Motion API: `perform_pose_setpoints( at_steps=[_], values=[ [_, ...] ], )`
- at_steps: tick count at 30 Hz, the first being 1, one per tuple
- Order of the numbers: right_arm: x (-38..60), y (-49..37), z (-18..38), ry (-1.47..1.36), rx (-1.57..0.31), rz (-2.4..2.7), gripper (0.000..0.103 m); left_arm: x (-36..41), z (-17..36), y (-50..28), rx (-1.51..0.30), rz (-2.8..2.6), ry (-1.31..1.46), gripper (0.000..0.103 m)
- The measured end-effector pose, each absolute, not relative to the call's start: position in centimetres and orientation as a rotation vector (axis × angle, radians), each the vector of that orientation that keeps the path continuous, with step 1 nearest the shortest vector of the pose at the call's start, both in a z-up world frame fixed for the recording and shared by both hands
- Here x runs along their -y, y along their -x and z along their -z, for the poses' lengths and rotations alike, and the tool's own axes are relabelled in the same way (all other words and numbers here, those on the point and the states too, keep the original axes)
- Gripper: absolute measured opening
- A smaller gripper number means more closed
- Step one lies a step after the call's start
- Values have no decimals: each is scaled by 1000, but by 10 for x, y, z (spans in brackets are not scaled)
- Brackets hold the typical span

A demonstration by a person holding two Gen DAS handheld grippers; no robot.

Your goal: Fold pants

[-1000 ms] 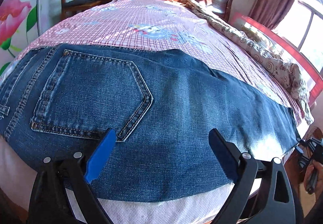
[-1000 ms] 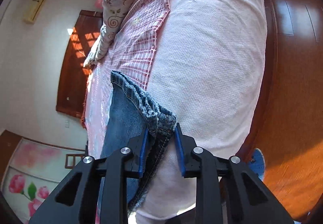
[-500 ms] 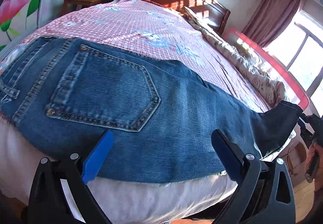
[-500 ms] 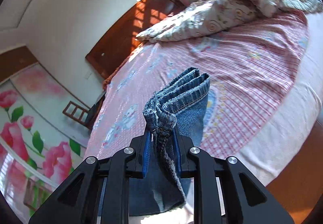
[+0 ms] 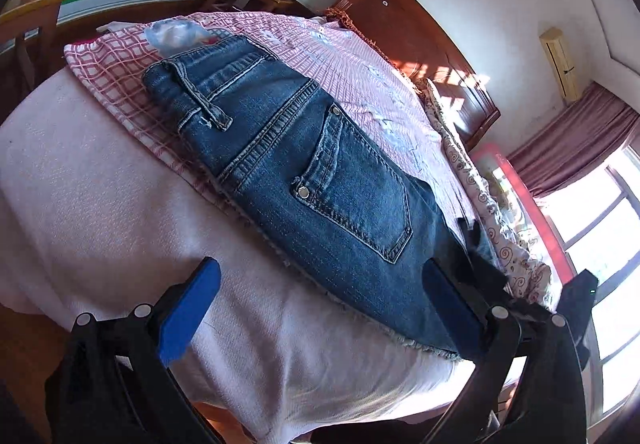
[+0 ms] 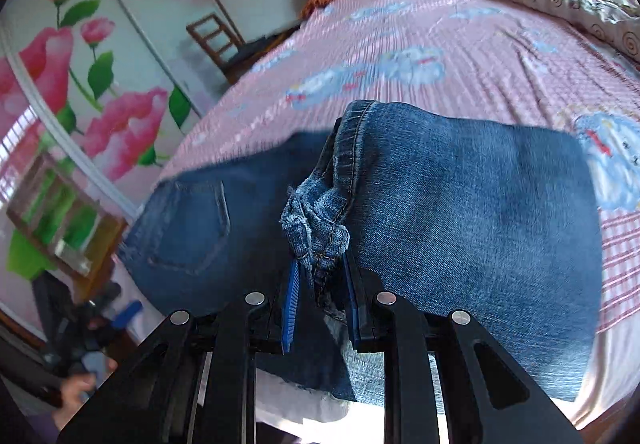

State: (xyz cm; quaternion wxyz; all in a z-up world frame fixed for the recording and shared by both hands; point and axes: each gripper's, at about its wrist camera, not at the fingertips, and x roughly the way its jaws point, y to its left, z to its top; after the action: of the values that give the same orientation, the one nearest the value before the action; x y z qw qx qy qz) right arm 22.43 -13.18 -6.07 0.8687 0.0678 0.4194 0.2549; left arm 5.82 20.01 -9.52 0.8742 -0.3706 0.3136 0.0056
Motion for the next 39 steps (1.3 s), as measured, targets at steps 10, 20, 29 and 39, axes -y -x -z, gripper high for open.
perform_pose_setpoints(
  at_steps=[10,20,29,39],
  values=[
    [117,-202,53,-45,-815,-546,19,-207,101,-59,-630,3,813,101],
    [113,-194,58,-105,-834,-678,38,-209,103,-57,-625,-3,819,101],
    [134,-251,40,-184,-699,-322,38,-207,103,-58,-620,-7,819,101],
    [69,-260,71,299,-748,-249,39,-213,107,-55,-605,5,836,101]
  ],
)
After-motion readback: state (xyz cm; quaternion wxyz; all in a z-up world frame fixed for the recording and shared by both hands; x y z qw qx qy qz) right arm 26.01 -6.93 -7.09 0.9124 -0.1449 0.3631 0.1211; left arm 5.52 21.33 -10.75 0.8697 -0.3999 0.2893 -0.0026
